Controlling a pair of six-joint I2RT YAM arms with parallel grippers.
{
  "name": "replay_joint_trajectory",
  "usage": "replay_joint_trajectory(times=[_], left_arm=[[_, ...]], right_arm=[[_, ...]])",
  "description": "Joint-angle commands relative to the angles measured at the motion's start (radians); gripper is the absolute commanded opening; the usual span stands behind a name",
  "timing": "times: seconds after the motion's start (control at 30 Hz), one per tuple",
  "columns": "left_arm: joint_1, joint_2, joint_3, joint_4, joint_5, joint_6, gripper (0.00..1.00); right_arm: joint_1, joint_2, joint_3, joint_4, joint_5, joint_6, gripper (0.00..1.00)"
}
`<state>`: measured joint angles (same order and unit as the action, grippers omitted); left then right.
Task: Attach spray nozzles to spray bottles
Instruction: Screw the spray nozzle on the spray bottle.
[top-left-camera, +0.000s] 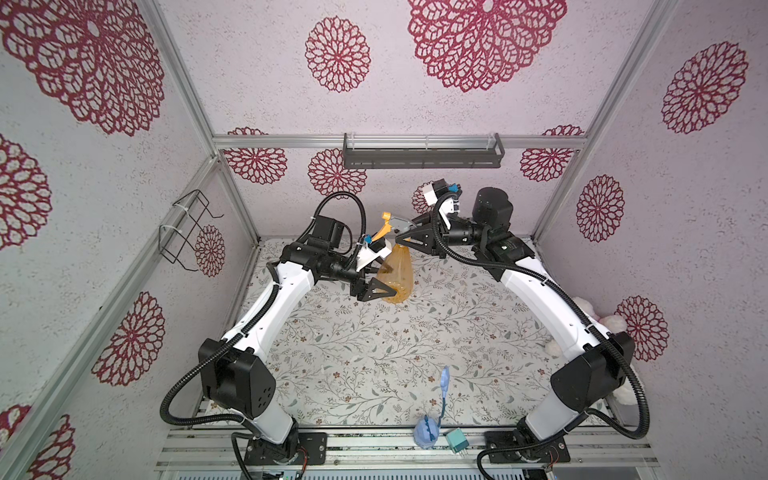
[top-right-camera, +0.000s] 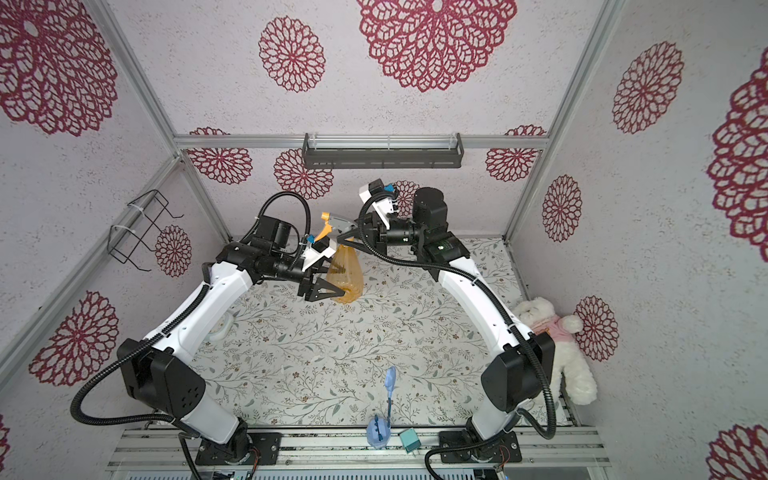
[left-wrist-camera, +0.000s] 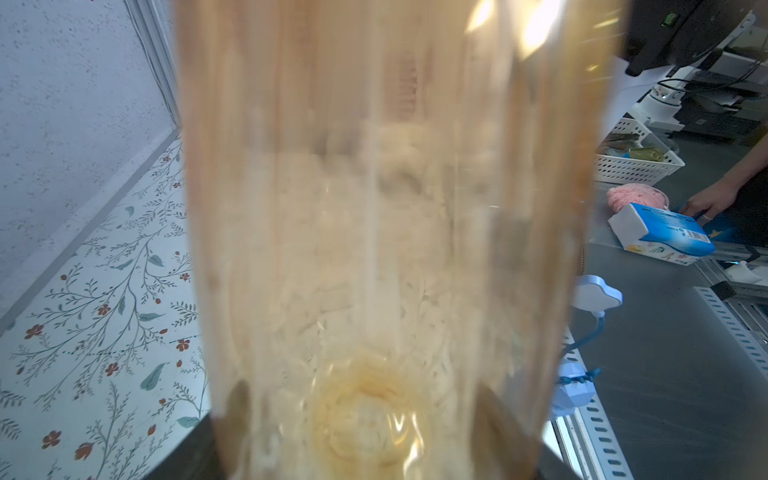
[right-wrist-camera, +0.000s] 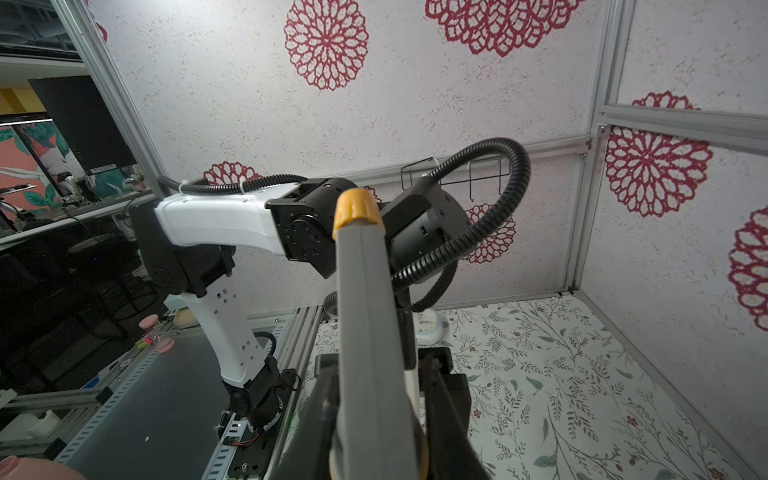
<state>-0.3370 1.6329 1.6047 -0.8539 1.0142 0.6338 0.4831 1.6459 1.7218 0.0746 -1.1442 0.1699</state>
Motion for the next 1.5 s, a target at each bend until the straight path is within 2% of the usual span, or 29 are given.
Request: replay_joint_trajectory(times=[0.0,0.03,0.13,0.3,0.37,0.47,0.57,0.7,0.97,1.03,1.13,1.2,1.37,1.47], left_arm=[[0.006,-0.054,-0.064,0.161,-0.048,-0.061,0.81],[0.010,-0.079,-0.094,0.209,-0.045,-0.086,0.99],[0.026,-0.128,-0.159,0.306,-0.014,-0.146,0.97],[0.030,-0.198,-0.269,0.461,-0.030,-0.234,0.97],[0.028,-0.231,-0.319,0.555,-0.101,-0.307,0.97],[0.011,-0.310,-0.429,0.764,-0.317,-0.461,0.97],[-0.023,-0.355,-0.482,0.827,-0.407,-0.486,0.97],[-0.049,-0.330,-0.484,0.833,-0.361,-0.463,0.98],[-0.081,-0.246,-0.423,0.859,-0.385,-0.467,0.97],[-0.087,-0.232,-0.417,0.862,-0.346,-0.467,0.97],[-0.088,-0.225,-0.426,0.890,-0.230,-0.466,0.97],[-0.088,-0.220,-0.424,0.895,-0.191,-0.467,0.97],[-0.088,-0.197,-0.409,0.918,-0.200,-0.474,0.97],[-0.088,-0.180,-0.392,0.923,-0.194,-0.478,0.98]], right_arm=[[-0.002,-0.063,0.021,-0.024,-0.009,-0.014,0.00],[-0.002,-0.063,0.018,-0.004,-0.010,-0.003,0.00],[-0.002,-0.061,0.009,0.051,-0.025,0.022,0.00],[-0.008,-0.059,0.001,0.089,-0.034,0.029,0.00],[-0.009,-0.057,0.005,0.085,-0.021,0.025,0.00],[-0.011,-0.055,0.024,0.025,0.072,-0.011,0.00],[-0.009,-0.057,0.023,0.046,0.139,0.008,0.00],[0.000,-0.049,0.033,0.066,0.146,0.023,0.00],[0.031,-0.057,0.038,0.047,0.186,-0.001,0.00],[0.038,-0.054,0.044,0.022,0.195,-0.029,0.00],[0.042,-0.057,0.030,0.025,0.184,-0.050,0.00],[0.042,-0.063,0.008,0.072,0.166,-0.032,0.00],[0.042,-0.079,-0.072,0.294,0.101,0.087,0.00],[0.041,-0.089,-0.092,0.335,0.095,0.108,0.00]])
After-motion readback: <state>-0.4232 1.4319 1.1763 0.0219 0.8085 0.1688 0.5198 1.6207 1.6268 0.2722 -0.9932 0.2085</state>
